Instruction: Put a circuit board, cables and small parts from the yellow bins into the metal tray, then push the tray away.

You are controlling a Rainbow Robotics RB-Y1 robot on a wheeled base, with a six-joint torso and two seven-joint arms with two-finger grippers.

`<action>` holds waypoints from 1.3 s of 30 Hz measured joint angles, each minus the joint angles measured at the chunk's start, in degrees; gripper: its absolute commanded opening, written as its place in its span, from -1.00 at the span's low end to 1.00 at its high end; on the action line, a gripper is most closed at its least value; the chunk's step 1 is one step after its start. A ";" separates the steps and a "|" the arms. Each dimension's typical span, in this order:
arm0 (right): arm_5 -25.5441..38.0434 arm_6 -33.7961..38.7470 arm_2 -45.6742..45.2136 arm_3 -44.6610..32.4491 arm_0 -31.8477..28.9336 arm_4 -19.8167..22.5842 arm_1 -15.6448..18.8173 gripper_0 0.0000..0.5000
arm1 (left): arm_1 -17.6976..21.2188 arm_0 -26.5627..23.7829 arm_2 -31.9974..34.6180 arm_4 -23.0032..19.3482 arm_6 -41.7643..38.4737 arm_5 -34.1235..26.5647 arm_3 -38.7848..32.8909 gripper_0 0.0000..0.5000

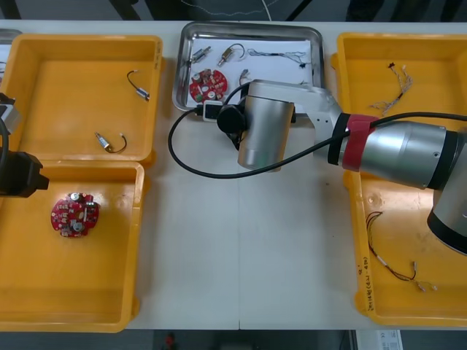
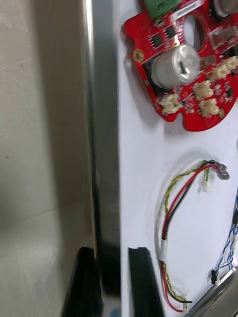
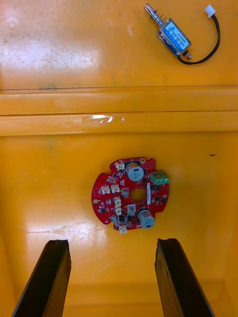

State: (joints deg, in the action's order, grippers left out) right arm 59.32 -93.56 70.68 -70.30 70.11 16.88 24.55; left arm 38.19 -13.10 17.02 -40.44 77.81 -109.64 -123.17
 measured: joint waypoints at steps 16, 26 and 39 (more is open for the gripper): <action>6.83 -3.03 -2.56 -2.94 0.72 5.53 -0.29 1.00 | 0.00 0.00 0.00 0.00 0.00 0.00 0.00 1.00; 22.26 -3.04 -16.30 -17.20 -4.63 8.79 -0.31 1.00 | 0.00 0.00 0.00 0.00 0.00 0.00 -0.02 1.00; 47.65 -3.02 -35.28 -40.32 -18.56 8.80 -0.33 1.00 | 0.00 0.01 0.00 0.00 -0.01 0.00 -0.03 1.00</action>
State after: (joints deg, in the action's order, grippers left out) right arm 106.97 -96.58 35.39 -110.63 51.54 25.68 24.23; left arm 38.19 -13.09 17.03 -40.44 77.81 -109.64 -123.21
